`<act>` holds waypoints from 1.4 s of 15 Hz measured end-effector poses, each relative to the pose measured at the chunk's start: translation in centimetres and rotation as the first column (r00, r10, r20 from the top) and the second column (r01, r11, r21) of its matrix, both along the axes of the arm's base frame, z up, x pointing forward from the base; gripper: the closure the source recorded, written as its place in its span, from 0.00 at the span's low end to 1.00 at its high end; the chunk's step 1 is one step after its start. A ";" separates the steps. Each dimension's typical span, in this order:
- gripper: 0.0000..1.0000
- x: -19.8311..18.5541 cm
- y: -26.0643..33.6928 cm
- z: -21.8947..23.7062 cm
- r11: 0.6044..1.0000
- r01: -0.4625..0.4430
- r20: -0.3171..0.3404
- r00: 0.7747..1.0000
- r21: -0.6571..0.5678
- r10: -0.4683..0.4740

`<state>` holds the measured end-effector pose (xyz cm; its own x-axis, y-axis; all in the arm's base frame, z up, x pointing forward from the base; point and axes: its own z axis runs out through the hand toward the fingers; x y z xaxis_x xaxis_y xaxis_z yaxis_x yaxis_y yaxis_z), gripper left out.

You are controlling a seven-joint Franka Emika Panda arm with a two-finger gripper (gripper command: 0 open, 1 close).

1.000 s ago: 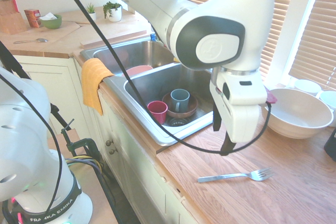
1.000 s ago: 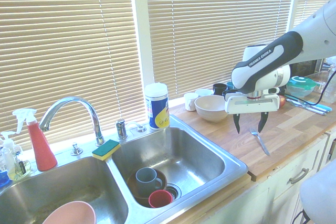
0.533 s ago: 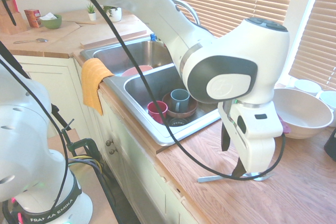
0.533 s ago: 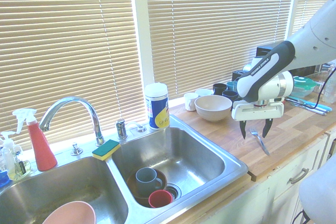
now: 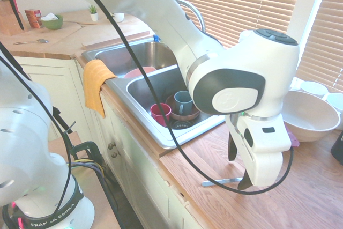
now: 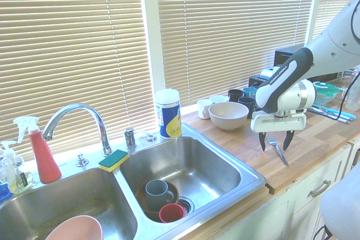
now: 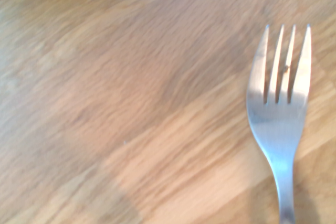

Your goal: Put the fork into the sink

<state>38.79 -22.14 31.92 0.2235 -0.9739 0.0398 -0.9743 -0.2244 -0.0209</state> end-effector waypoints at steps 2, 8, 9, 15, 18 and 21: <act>1.00 0.1 0.0 0.0 1.000 0.001 0.006 1.000 0.000 -0.001; 1.00 0.2 0.0 -0.5 1.000 0.006 0.008 1.000 0.007 -0.006; 1.00 0.2 0.0 -0.5 1.000 0.004 0.009 1.000 0.007 -0.004; 1.00 0.1 0.0 -0.6 1.000 -0.011 0.012 1.000 0.005 0.011; 1.00 0.3 0.1 -0.6 1.000 -0.017 0.024 1.000 0.006 0.017; 1.00 0.2 0.0 -0.5 1.000 -0.019 0.027 0.999 0.004 0.018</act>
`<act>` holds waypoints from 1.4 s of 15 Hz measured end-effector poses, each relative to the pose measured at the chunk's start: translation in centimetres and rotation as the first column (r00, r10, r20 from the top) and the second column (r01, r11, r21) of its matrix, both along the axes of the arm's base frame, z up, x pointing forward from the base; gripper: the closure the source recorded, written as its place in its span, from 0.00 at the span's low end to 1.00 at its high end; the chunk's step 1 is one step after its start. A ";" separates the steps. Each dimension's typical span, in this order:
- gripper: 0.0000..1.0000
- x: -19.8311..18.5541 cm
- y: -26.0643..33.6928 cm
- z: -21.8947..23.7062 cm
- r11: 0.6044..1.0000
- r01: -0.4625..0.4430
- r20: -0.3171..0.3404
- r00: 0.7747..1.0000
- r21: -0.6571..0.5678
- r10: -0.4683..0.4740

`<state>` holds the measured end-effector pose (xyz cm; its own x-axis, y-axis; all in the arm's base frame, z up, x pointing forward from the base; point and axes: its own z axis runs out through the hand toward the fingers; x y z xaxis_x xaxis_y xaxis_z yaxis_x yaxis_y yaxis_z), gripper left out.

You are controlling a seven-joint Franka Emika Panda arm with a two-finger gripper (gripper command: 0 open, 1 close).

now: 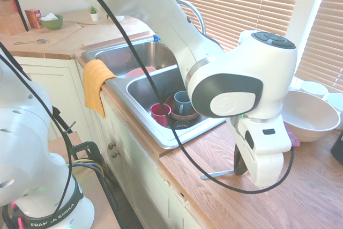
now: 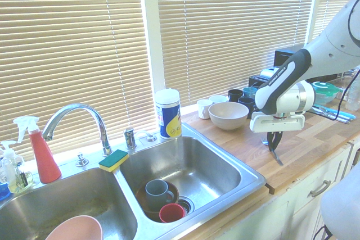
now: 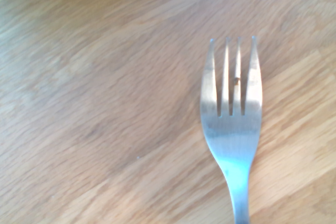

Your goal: Put the fork into the sink

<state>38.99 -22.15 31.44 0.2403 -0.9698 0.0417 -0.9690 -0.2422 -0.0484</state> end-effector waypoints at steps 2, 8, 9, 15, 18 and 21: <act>1.00 0.0 0.0 0.3 1.000 0.000 0.008 1.000 0.004 0.000; 1.00 1.7 4.1 12.1 0.994 -0.107 0.139 0.984 -0.018 0.108; 1.00 2.6 6.9 14.2 0.987 -0.158 0.151 0.975 -0.031 0.161; 1.00 9.5 25.9 11.1 0.932 -0.360 0.118 0.924 -0.043 0.363; 1.00 12.5 30.9 4.5 0.919 -0.390 0.089 0.915 -0.066 0.394; 1.00 14.0 33.1 -1.0 0.917 -0.394 0.060 0.916 -0.057 0.397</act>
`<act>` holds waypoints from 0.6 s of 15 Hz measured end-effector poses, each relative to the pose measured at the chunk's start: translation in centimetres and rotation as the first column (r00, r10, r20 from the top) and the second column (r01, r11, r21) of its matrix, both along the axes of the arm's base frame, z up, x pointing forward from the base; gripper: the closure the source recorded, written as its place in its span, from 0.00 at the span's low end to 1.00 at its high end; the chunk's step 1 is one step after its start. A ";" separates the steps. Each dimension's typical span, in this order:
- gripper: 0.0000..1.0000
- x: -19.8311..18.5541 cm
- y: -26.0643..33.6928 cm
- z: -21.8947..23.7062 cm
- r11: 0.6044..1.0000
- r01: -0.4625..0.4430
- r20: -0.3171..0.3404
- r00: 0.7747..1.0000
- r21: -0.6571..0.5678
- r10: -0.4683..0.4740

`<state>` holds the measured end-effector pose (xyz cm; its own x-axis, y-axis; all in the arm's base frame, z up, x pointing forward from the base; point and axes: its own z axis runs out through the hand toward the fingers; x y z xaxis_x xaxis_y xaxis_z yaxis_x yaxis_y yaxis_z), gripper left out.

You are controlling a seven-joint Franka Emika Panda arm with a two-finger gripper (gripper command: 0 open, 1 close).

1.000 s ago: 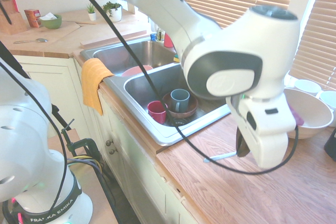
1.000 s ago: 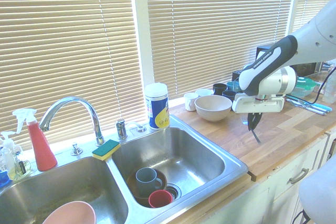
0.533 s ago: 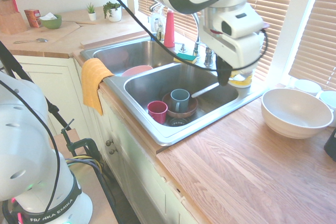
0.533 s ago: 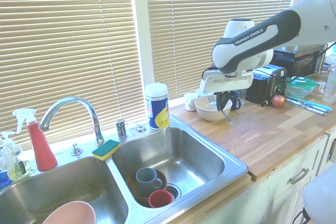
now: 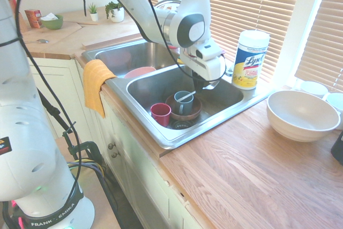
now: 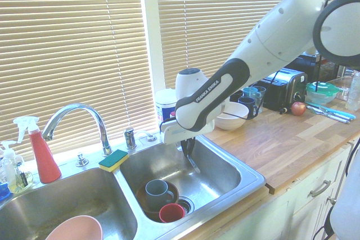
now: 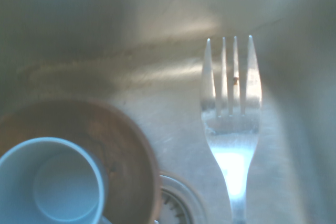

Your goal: Put the fork into the sink

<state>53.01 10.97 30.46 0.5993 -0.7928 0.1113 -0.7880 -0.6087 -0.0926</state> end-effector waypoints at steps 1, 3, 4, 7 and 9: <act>1.00 0.1 0.9 -1.5 1.000 -0.008 -0.012 1.000 0.004 0.008; 1.00 -0.1 2.5 -4.4 1.000 -0.014 -0.028 0.999 0.007 0.015; 1.00 -0.1 3.2 -5.7 1.000 -0.015 -0.033 0.999 0.005 0.015; 1.00 0.5 3.3 -9.4 1.000 -0.008 -0.044 0.999 -0.006 0.007; 1.00 1.2 2.5 -11.2 1.000 0.005 -0.044 0.999 -0.013 -0.006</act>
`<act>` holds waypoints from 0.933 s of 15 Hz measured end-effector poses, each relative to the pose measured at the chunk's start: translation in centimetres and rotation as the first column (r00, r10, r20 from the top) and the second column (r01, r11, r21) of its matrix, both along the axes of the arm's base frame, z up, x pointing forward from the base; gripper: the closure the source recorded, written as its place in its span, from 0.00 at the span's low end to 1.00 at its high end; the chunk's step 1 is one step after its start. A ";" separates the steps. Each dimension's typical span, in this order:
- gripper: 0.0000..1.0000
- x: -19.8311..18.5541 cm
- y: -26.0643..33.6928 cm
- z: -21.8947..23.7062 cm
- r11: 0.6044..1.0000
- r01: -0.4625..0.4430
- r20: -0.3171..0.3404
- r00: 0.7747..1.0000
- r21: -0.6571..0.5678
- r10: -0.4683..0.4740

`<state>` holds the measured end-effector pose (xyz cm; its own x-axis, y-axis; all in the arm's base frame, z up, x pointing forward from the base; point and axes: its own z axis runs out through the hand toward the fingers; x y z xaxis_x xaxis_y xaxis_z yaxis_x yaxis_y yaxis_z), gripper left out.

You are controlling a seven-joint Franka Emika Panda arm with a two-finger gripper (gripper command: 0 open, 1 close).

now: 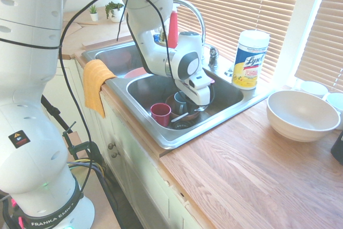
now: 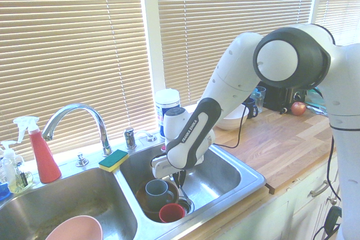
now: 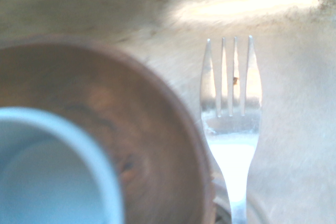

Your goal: Put the fork into the sink

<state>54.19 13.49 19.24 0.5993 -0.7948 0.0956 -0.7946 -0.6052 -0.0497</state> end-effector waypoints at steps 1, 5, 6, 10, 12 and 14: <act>1.00 0.1 -0.5 -0.9 1.000 0.007 -0.003 1.000 -0.005 -0.007; 0.00 -0.3 -1.3 -3.9 1.000 0.022 -0.042 0.999 0.003 -0.022; 0.00 -0.3 -1.3 -4.2 1.000 0.022 -0.048 0.999 0.007 -0.022; 0.00 -0.4 -1.6 -4.6 1.000 0.007 -0.059 0.998 0.019 -0.006; 0.00 -0.3 -1.8 -4.5 1.000 0.006 -0.059 0.998 0.022 -0.005; 0.00 -0.1 -2.1 -4.4 1.000 0.007 -0.057 0.998 0.019 -0.005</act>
